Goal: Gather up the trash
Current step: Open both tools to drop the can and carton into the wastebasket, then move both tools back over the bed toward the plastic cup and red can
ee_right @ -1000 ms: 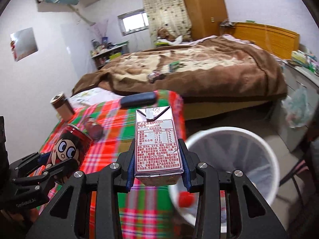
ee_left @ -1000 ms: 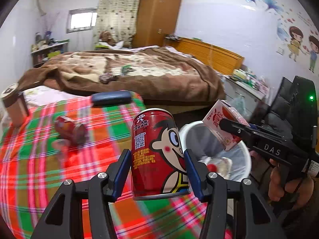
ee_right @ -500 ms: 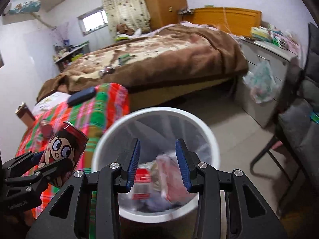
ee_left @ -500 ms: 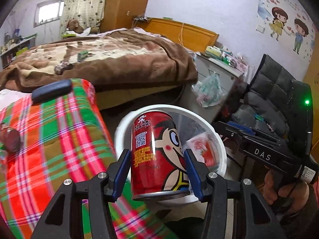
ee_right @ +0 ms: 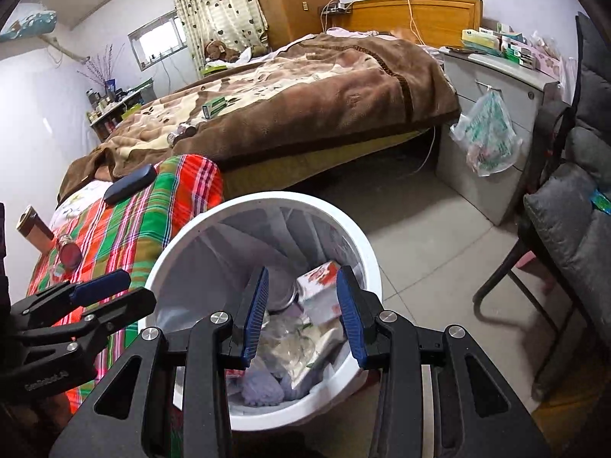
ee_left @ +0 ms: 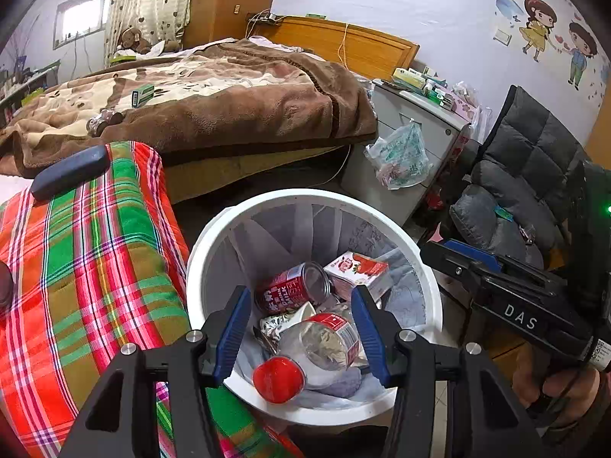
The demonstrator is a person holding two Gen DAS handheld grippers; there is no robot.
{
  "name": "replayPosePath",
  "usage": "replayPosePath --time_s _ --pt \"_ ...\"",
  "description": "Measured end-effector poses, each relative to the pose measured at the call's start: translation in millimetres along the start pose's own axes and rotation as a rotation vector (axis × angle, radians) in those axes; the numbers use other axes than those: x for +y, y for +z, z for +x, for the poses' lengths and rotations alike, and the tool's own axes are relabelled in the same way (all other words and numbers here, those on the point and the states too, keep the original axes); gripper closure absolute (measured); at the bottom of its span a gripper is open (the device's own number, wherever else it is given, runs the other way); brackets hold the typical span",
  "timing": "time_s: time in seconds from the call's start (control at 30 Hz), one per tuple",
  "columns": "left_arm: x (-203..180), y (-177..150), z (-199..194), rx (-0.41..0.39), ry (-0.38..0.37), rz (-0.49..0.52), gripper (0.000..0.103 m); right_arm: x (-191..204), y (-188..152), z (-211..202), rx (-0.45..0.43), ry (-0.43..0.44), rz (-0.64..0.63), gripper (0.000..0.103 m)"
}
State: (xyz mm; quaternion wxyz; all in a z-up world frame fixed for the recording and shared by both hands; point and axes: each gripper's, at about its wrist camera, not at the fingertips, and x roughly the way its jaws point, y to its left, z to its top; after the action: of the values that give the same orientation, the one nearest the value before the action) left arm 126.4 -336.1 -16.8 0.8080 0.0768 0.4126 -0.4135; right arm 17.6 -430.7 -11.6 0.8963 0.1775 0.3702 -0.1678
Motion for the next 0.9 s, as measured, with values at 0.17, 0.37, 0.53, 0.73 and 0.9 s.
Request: replayPosePath --time_s 0.17,0.37,0.53,0.73,0.9 --pt "2 -3 -6 -0.014 0.011 -0.003 0.049 0 -1 -1 -0.001 0.007 0.004 0.064" --pt "11 -6 -23 -0.044 0.032 -0.016 0.049 5 -1 -6 -0.017 0.022 -0.001 0.064" --pt "23 -7 -43 -0.078 0.064 -0.027 0.049 17 1 -10 -0.033 0.028 -0.012 0.064" --pt "44 -11 -67 -0.117 0.101 -0.059 0.048 36 3 -9 -0.038 0.052 -0.045 0.064" --pt "70 -18 -86 -0.142 0.155 -0.102 0.046 54 4 -5 -0.036 0.076 -0.083 0.064"
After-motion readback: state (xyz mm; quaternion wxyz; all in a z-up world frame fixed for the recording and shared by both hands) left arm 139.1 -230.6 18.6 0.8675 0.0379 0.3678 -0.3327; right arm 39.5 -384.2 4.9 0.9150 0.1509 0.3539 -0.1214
